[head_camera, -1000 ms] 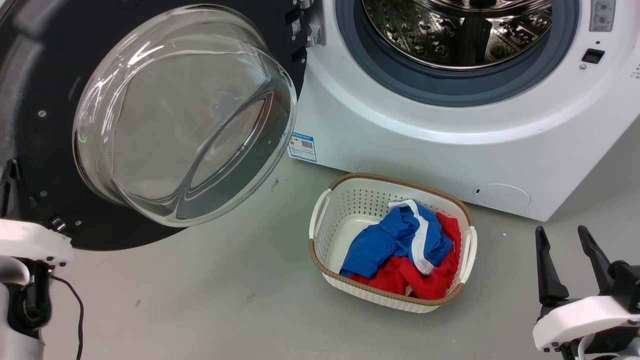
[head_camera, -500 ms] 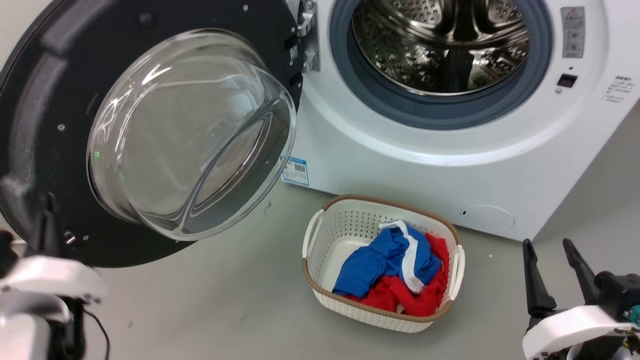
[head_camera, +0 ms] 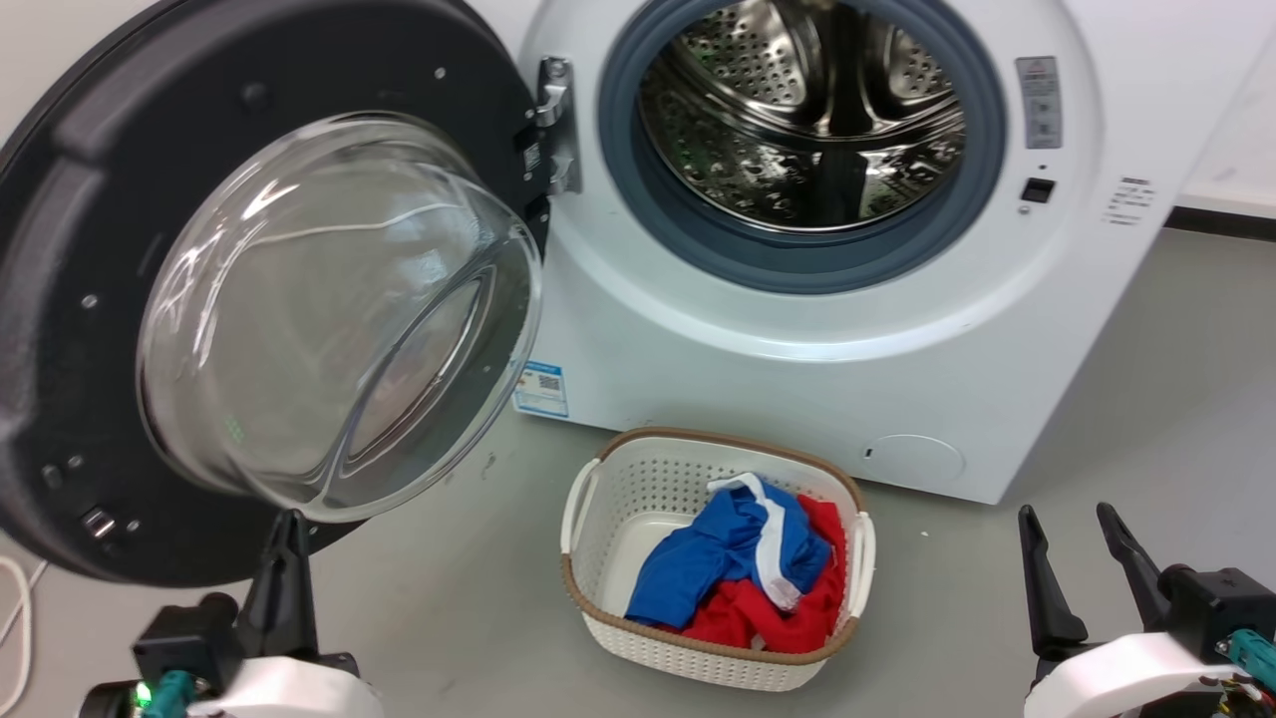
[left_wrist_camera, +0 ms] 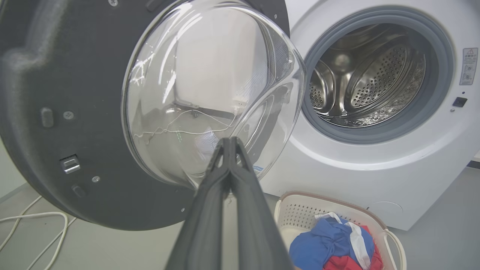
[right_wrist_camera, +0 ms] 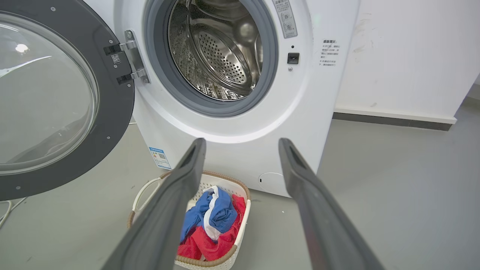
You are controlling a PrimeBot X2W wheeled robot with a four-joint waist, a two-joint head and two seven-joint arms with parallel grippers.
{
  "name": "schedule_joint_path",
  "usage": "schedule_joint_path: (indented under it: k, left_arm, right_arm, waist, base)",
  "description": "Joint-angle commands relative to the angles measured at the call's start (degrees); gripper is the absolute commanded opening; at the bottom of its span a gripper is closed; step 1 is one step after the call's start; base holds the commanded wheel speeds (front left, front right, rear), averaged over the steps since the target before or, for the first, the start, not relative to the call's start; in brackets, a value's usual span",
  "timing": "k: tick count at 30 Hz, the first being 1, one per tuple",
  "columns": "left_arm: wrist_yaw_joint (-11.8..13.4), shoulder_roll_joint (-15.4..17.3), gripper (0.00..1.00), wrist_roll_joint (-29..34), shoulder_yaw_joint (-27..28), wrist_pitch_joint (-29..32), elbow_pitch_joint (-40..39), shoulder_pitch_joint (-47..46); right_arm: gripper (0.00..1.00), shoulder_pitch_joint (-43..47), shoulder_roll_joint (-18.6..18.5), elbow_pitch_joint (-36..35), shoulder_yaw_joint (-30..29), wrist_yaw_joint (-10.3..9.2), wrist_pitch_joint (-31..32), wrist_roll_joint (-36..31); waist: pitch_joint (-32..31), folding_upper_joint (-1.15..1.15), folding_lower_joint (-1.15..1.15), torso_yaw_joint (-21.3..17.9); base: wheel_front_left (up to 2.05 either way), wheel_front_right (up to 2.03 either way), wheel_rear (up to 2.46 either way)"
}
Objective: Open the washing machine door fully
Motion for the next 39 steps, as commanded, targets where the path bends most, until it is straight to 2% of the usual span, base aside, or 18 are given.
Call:
schedule_joint_path:
  k: [1, 2, 4, 5, 6, 7, 8, 15, 24, 39]
  left_arm:
    - [0.1, -0.1, 0.00, 0.9, -0.8, 0.0, -0.7, 0.7]
    - [0.0, -0.2, 0.00, 1.1, -1.4, 0.3, -0.9, 0.9]
    - [-0.5, -0.1, 0.36, 1.5, -2.4, 0.6, -0.7, 0.7]
    - [-0.7, -0.3, 0.49, 1.5, -2.8, 0.7, -0.6, 0.3]
    - [-1.0, -0.5, 0.74, 1.6, -3.4, 1.0, -0.2, -0.1]
    - [-1.2, -0.6, 0.92, 1.7, -3.8, 1.1, 0.1, -0.5]
    - [-1.5, -0.8, 1.00, 1.8, -4.3, 1.1, 0.3, -1.0]
    - [-2.4, -1.7, 1.00, 2.2, -6.1, 1.1, 3.0, -3.6]
    - [-2.0, -2.3, 1.00, 2.2, -6.6, 0.2, 6.9, -4.6]
    - [-1.7, -2.7, 1.00, 1.2, -5.9, -1.1, 9.9, -5.2]
  right_arm:
    - [1.00, 0.3, 0.1, -0.4, 0.1, -0.02, 0.2, -0.4]
    - [1.00, 0.3, 0.1, -0.5, 0.3, -0.02, 0.2, -0.5]
    - [1.00, 0.3, 0.1, -0.6, 0.6, -0.02, 0.4, -0.8]
    - [1.00, 0.2, 0.1, -0.7, 0.7, -0.02, 0.5, -0.8]
    - [1.00, 0.2, 0.1, -0.8, 0.7, -0.02, 0.6, -0.9]
    - [1.00, 0.1, 0.1, -0.9, 1.0, -0.02, 0.7, -1.2]
    - [1.00, 0.2, 0.1, -1.0, 1.0, -0.02, 0.8, -1.3]
    - [1.00, 0.0, 0.1, -1.4, 1.8, -0.02, 1.3, -1.9]
    - [1.00, 0.2, 0.1, -1.6, 2.6, -0.02, 1.8, -2.0]
    - [1.00, -0.9, 0.1, -0.7, 3.2, -0.02, 1.2, -1.6]
  waist:
    - [-0.5, 0.00, 0.00, -1.2]
    - [-0.7, 0.00, 0.00, -1.7]
    - [-0.9, 0.00, 0.00, -2.8]
    - [-1.0, 0.00, 0.00, -3.4]
    - [-1.1, 0.00, 0.00, -4.0]
    - [-1.2, 0.00, 0.00, -4.7]
    - [-1.2, 0.00, 0.00, -5.3]
    - [-1.6, 0.00, 0.00, -9.7]
    - [-2.1, 0.00, 0.00, -14.9]
    - [-1.8, 0.00, 0.00, -15.9]
  base:
    - [0.00, 0.00, 0.00]
    - [0.00, 0.00, 0.00]
    - [0.00, 0.00, 0.00]
    - [0.00, 0.00, 0.00]
    - [0.00, 0.00, 0.00]
    - [0.00, 0.00, 0.00]
    - [0.00, 0.00, 0.00]
    - [0.00, 0.00, 0.00]
    - [0.00, 0.00, 0.00]
    - [0.00, 0.00, 0.00]
